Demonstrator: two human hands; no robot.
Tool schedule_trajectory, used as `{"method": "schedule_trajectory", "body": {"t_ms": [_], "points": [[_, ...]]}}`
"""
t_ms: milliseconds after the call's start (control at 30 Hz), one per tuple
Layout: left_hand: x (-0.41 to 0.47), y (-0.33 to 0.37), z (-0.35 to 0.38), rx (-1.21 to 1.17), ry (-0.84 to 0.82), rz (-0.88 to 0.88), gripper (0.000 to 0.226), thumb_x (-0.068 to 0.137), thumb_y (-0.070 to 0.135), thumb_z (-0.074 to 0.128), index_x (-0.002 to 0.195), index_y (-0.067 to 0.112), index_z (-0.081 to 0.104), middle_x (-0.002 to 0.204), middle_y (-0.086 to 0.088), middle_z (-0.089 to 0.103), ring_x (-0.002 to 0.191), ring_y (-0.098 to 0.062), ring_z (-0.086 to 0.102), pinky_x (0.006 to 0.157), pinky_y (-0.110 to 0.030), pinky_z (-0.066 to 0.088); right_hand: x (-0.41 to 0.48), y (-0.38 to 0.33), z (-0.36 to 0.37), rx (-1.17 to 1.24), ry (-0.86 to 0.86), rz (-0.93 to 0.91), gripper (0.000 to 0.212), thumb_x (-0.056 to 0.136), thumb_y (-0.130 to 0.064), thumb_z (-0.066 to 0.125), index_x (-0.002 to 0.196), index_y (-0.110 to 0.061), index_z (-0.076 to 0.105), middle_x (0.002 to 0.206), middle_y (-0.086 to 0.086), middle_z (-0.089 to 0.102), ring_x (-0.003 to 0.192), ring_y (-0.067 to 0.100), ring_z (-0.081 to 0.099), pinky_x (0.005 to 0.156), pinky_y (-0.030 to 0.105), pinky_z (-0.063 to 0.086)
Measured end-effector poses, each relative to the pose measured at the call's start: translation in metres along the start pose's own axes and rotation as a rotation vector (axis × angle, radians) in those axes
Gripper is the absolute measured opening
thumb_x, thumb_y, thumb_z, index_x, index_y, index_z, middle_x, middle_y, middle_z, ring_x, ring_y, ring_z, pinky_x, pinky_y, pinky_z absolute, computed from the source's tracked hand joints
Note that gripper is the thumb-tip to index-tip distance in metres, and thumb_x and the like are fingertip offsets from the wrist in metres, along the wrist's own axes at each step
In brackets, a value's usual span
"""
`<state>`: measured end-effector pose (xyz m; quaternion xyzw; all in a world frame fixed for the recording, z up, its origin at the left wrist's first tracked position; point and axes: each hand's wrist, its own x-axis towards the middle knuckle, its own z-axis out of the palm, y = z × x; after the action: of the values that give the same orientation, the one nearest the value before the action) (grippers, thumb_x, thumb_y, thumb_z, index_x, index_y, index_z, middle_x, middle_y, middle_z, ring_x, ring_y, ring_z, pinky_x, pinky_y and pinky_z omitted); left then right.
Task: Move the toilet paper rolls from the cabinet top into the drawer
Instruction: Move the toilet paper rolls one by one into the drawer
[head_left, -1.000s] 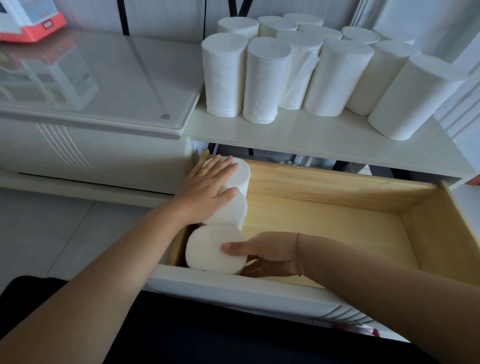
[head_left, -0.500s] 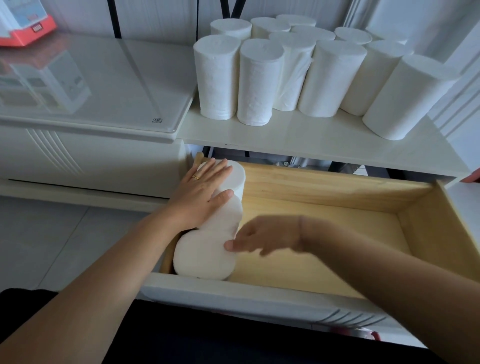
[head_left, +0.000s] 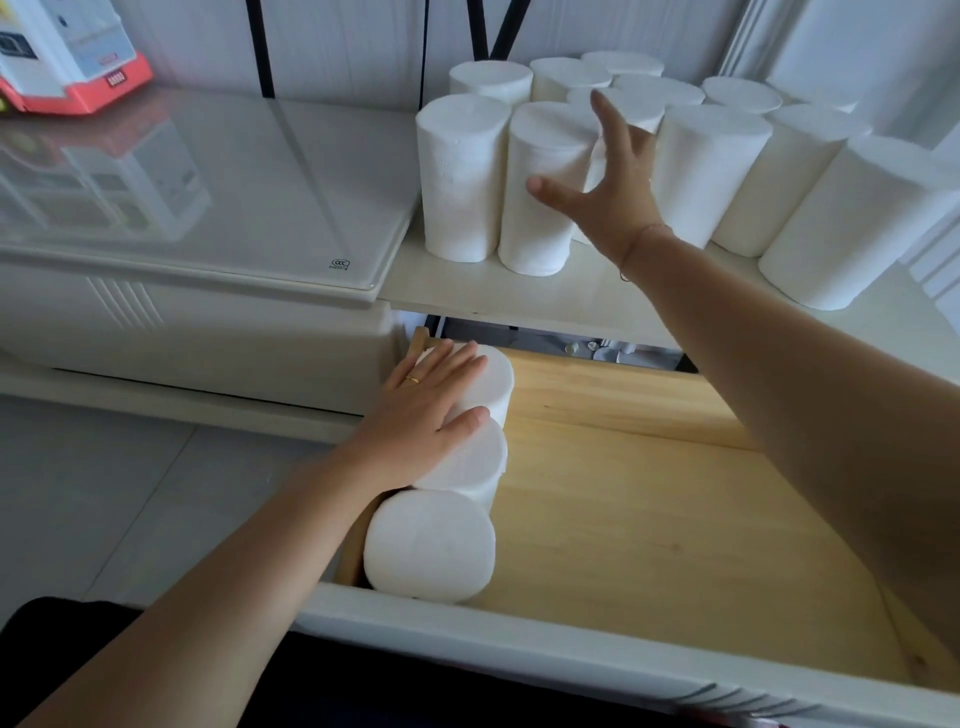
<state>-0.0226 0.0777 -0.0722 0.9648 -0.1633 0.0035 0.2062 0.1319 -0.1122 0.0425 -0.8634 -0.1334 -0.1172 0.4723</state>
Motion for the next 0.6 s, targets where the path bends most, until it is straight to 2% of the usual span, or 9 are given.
{"method": "schedule_trajectory", "body": {"t_ms": [100,167,300,367,467,533,600], "points": [[0.001,-0.001,0.001,0.002,0.012,0.003,0.056,0.098,0.043,0.032,0.149,0.028,0.013,0.157,0.015,0.004,0.139,0.003,-0.010,0.113,-0.022,-0.011,0.006,-0.001,0.010,-0.030,0.018,-0.022,0.083,0.072,-0.044,0.079,0.142,-0.025,0.038,0.143,0.008,0.027,0.134,0.024,0.029,0.114,0.030,0.027],[0.001,-0.001,0.001,0.001,0.014,0.005,0.056,0.098,0.043,0.032,0.149,0.028,0.013,0.157,0.015,0.004,0.138,0.005,-0.011,0.112,-0.021,-0.011,0.005,0.000,0.013,0.027,0.017,-0.040,0.078,0.071,-0.038,0.081,0.136,-0.022,0.040,0.140,0.006,0.030,0.130,0.022,0.033,0.110,0.028,0.031],[0.001,-0.001,0.001,0.020,0.015,0.002,0.056,0.098,0.044,0.032,0.149,0.028,0.013,0.157,0.016,0.003,0.140,0.002,-0.010,0.113,-0.023,-0.011,0.006,0.001,0.016,0.208,-0.040,-0.017,0.075,0.070,-0.030,0.083,0.126,-0.024,0.035,0.137,0.007,0.033,0.125,0.021,0.040,0.109,0.039,0.040],[0.001,-0.001,0.001,0.022,0.018,0.000,0.057,0.098,0.044,0.032,0.149,0.028,0.013,0.157,0.016,0.004,0.141,0.001,-0.009,0.113,-0.022,-0.011,0.009,0.002,0.018,0.282,-0.054,0.018,0.086,0.069,-0.028,0.084,0.134,-0.022,0.028,0.141,0.008,0.032,0.129,0.022,0.039,0.110,0.041,0.039],[0.002,-0.001,0.002,0.015,0.018,-0.001,0.057,0.098,0.045,0.032,0.149,0.029,0.013,0.157,0.016,0.004,0.140,0.003,-0.011,0.113,-0.023,-0.011,0.014,0.004,0.018,0.368,-0.074,0.084,0.114,0.064,-0.032,0.087,0.149,-0.021,0.011,0.151,0.007,0.027,0.138,0.023,0.031,0.115,0.042,0.032],[0.002,-0.002,0.003,0.012,0.021,0.003,0.056,0.098,0.044,0.032,0.149,0.029,0.013,0.157,0.016,0.004,0.139,0.004,-0.011,0.113,-0.023,-0.011,0.016,0.006,0.018,0.374,-0.088,0.100,0.120,0.059,-0.034,0.086,0.150,-0.022,0.008,0.151,0.007,0.028,0.139,0.023,0.032,0.115,0.044,0.032],[0.002,-0.004,0.003,0.016,0.019,0.005,0.057,0.098,0.045,0.031,0.149,0.030,0.012,0.157,0.016,0.003,0.139,0.004,-0.012,0.114,-0.024,-0.011,0.017,0.008,0.018,0.362,-0.090,0.105,0.118,0.057,-0.032,0.087,0.148,-0.021,0.013,0.147,0.006,0.035,0.134,0.022,0.038,0.112,0.044,0.036]]}}
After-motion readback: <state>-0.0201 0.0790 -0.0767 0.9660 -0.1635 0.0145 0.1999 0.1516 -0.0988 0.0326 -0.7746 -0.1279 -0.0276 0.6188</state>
